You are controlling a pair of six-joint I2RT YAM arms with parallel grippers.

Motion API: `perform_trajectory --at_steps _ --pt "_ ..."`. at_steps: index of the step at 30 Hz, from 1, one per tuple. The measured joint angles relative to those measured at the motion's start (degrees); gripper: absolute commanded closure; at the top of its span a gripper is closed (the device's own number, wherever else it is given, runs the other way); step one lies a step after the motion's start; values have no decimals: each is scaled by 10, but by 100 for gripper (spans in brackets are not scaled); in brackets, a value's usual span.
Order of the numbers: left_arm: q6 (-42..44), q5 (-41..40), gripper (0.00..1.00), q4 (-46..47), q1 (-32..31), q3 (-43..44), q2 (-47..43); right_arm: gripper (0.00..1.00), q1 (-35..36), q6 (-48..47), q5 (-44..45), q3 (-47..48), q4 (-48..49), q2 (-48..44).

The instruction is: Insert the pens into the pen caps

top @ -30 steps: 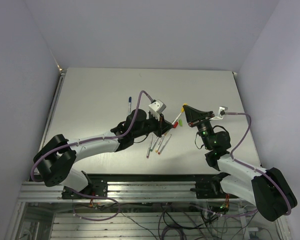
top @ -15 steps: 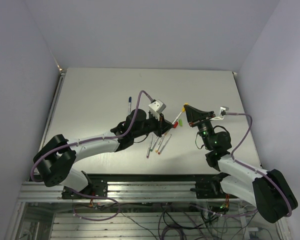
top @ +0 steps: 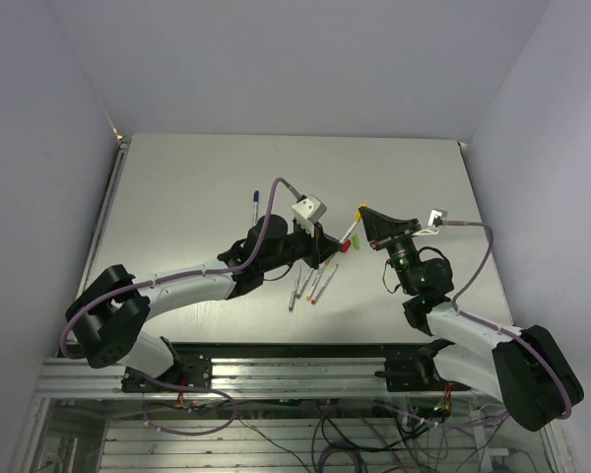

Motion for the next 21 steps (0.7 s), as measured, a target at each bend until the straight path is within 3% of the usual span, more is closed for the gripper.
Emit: perform_trajectory --at_steps 21 --pt "-8 -50 93 21 -1 -12 0 100 3 25 -87 24 24 70"
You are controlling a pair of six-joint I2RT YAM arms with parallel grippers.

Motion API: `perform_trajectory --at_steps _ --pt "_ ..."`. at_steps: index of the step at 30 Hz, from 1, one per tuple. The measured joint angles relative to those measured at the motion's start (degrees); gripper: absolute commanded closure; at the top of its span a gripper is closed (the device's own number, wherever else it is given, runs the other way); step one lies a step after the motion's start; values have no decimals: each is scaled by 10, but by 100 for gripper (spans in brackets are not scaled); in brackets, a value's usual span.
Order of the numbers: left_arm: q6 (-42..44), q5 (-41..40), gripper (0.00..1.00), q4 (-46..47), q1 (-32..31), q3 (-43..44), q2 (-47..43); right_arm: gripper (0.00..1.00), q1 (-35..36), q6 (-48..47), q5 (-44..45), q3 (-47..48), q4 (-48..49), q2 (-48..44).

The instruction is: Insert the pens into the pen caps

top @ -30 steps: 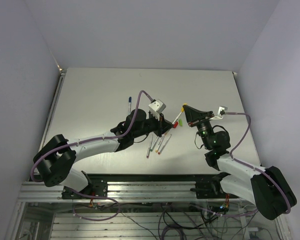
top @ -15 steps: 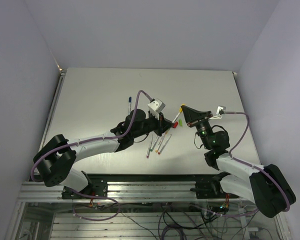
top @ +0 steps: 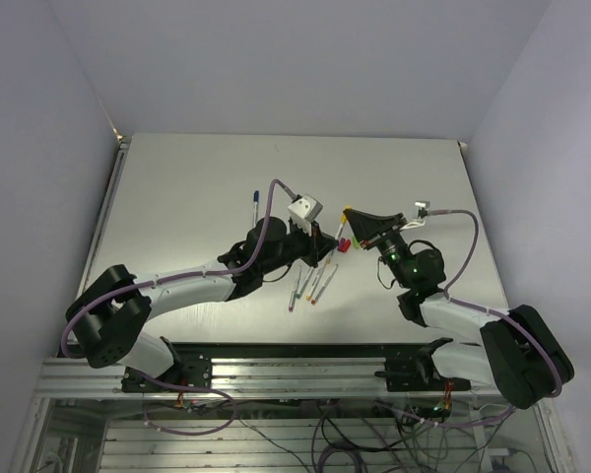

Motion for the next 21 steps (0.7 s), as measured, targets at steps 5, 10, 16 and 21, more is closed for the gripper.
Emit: perform_trajectory --at_steps 5,10,16,21 --pt "7 -14 93 -1 0 0 -2 100 6 -9 -12 19 -13 11" --pt "21 -30 93 -16 6 0 -18 100 40 -48 3 56 -68 6" --pt "33 -38 93 -34 19 0 -39 100 71 -89 40 94 -134 -1" --pt "41 -40 93 -44 29 -5 -49 100 79 -97 63 99 -155 -1"
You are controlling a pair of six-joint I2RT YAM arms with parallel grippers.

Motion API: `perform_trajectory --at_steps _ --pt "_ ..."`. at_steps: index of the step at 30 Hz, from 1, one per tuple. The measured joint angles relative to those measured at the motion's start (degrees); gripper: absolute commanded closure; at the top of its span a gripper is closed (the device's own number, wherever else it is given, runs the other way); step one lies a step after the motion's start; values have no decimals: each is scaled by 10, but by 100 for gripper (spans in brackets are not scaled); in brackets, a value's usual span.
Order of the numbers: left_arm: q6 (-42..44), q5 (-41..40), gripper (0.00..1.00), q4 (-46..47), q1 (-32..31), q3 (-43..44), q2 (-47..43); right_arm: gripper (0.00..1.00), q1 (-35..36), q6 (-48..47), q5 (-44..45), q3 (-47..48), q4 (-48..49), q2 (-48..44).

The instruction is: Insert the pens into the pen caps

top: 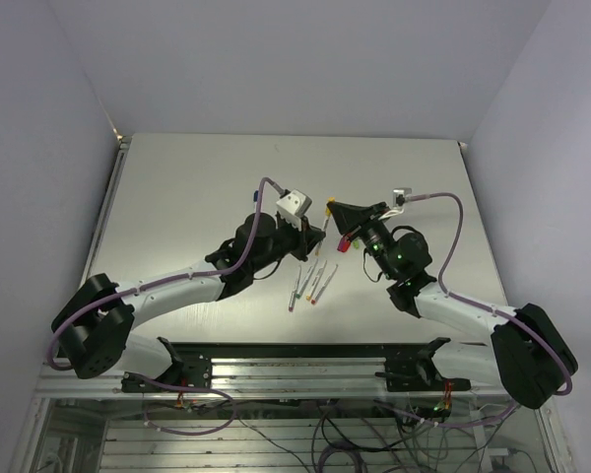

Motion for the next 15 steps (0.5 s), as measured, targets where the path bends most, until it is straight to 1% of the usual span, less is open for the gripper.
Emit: perform_trajectory --at_steps 15 --pt "3 -7 93 -5 21 -12 -2 100 23 -14 10 32 -10 51"
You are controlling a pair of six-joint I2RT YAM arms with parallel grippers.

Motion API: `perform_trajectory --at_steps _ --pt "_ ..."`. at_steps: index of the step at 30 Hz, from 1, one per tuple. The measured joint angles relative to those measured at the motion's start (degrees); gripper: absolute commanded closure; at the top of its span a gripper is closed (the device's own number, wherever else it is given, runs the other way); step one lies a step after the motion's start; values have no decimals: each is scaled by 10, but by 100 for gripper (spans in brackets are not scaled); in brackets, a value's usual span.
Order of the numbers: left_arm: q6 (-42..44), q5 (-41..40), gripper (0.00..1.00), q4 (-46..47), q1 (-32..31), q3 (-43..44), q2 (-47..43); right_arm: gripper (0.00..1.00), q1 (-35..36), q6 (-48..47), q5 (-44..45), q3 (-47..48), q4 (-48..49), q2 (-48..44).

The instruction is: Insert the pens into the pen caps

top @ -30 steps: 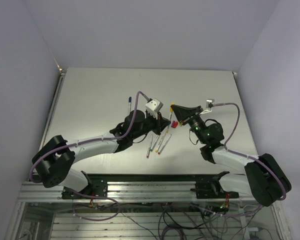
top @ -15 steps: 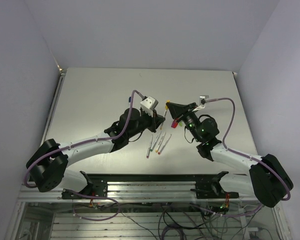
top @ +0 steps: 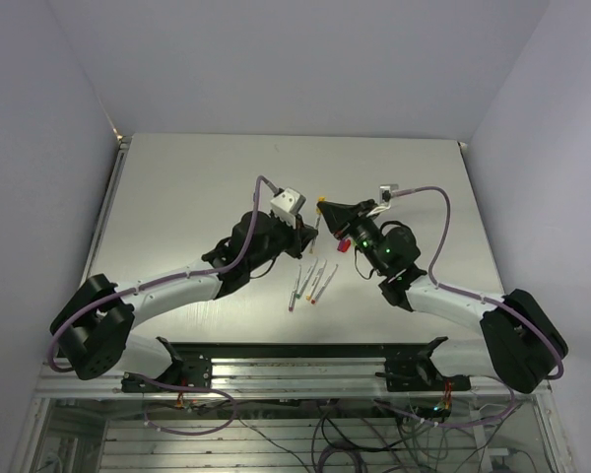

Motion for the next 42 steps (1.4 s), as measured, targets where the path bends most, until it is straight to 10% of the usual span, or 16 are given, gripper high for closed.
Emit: perform_trajectory --at_steps 16,26,42 --pt "3 -42 93 71 31 0 -15 100 32 -40 5 52 -130 18" --pt "32 -122 93 87 32 2 -32 71 39 -81 109 57 -244 -88" --pt "21 -180 93 -81 105 138 184 63 39 -79 263 42 -392 -219"
